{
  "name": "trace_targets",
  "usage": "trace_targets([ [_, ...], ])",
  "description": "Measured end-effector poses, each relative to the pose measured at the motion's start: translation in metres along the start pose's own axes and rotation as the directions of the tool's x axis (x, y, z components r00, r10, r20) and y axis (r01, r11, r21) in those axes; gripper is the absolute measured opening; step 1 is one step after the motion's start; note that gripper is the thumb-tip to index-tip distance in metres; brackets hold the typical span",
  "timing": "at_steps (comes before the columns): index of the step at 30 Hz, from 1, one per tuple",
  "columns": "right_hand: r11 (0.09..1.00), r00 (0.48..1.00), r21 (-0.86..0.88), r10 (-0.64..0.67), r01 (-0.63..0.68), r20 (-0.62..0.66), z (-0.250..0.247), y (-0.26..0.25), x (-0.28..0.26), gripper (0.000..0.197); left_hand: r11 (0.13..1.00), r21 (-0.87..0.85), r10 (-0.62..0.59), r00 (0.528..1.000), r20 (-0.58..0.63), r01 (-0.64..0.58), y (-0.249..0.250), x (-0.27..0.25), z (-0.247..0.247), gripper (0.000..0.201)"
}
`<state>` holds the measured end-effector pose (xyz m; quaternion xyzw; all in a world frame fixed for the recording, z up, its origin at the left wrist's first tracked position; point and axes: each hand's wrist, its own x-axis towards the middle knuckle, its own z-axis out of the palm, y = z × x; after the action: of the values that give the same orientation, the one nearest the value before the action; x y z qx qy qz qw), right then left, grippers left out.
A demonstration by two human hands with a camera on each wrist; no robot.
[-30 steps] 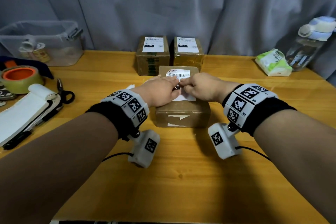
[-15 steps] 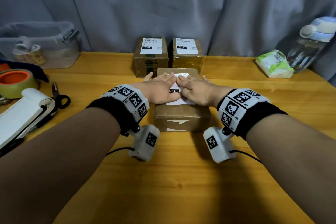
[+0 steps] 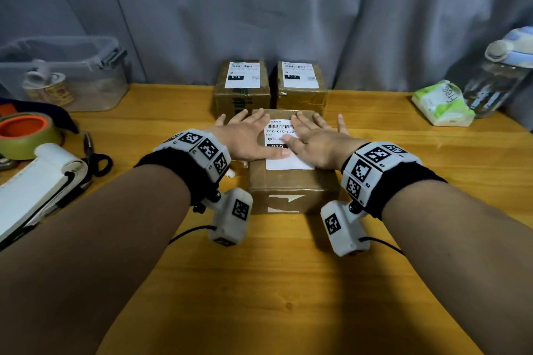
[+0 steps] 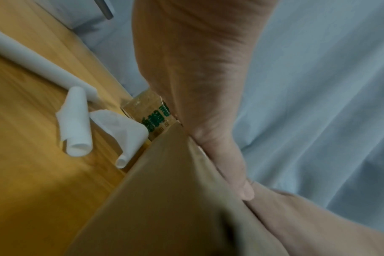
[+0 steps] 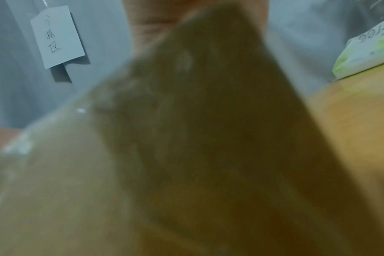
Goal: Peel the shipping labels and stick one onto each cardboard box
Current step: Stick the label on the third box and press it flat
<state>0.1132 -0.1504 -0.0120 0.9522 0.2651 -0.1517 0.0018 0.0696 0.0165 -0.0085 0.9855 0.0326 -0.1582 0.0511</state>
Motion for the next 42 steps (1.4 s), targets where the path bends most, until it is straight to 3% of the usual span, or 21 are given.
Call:
trace_targets([
  [4, 0.993, 0.996, -0.066, 0.093, -0.093, 0.002, -0.008, 0.012, -0.003, 0.074, 0.971, -0.225, 0.046, 0.991, -0.126, -0.074, -0.007, -0.001, 0.008, 0.082],
  [8, 0.997, 0.996, -0.010, -0.080, 0.080, -0.032, -0.015, -0.001, -0.010, 0.067, 0.927, -0.345, 0.047, 0.958, -0.284, -0.147, -0.016, 0.003, 0.010, 0.052],
  [12, 0.986, 0.984, 0.053, -0.161, 0.157, 0.075, -0.002, -0.031, -0.008, 0.065, 0.871, -0.446, 0.051, 0.940, -0.338, -0.208, -0.025, 0.008, 0.013, 0.046],
  [19, 0.995, 0.995, 0.041, -0.090, 0.088, 0.031, 0.000, -0.041, 0.017, 0.067, 0.853, -0.451, 0.077, 0.919, -0.388, -0.262, -0.031, 0.014, 0.021, 0.044],
  [22, 0.995, 0.997, 0.058, -0.082, 0.081, 0.012, 0.000, -0.038, 0.021, 0.068, 0.887, -0.389, 0.078, 0.912, -0.402, -0.248, -0.032, 0.013, 0.021, 0.044],
  [26, 0.997, 1.000, 0.070, -0.013, 0.013, 0.007, 0.000, -0.022, 0.018, 0.067, 0.985, -0.129, 0.063, 0.927, -0.370, -0.118, -0.028, 0.009, 0.016, 0.045],
  [31, 0.984, 1.000, 0.179, 0.007, -0.008, 0.008, -0.002, -0.004, 0.006, 0.064, 0.991, 0.132, 0.028, 0.922, -0.386, 0.026, 0.000, 0.001, 0.001, 0.049],
  [33, 0.937, 1.000, 0.348, -0.014, 0.007, 0.018, -0.004, -0.004, 0.003, 0.059, 0.988, 0.151, 0.093, 0.930, -0.355, -0.040, 0.020, 0.001, 0.000, 0.052],
  [35, 0.880, 1.000, 0.476, -0.005, 0.000, 0.008, -0.004, -0.002, 0.000, 0.057, 0.987, 0.087, 0.148, 0.965, -0.216, -0.132, 0.033, 0.005, 0.007, 0.055],
  [37, 0.883, 1.000, 0.469, 0.000, -0.008, 0.017, -0.001, 0.001, -0.002, 0.059, 0.990, 0.036, 0.137, 0.986, -0.097, -0.134, 0.034, 0.007, 0.012, 0.056],
  [42, 0.927, 0.998, 0.374, -0.005, -0.016, 0.056, 0.007, 0.017, -0.005, 0.060, 0.992, 0.124, 0.026, 0.998, -0.050, -0.020, 0.017, 0.000, 0.006, 0.063],
])
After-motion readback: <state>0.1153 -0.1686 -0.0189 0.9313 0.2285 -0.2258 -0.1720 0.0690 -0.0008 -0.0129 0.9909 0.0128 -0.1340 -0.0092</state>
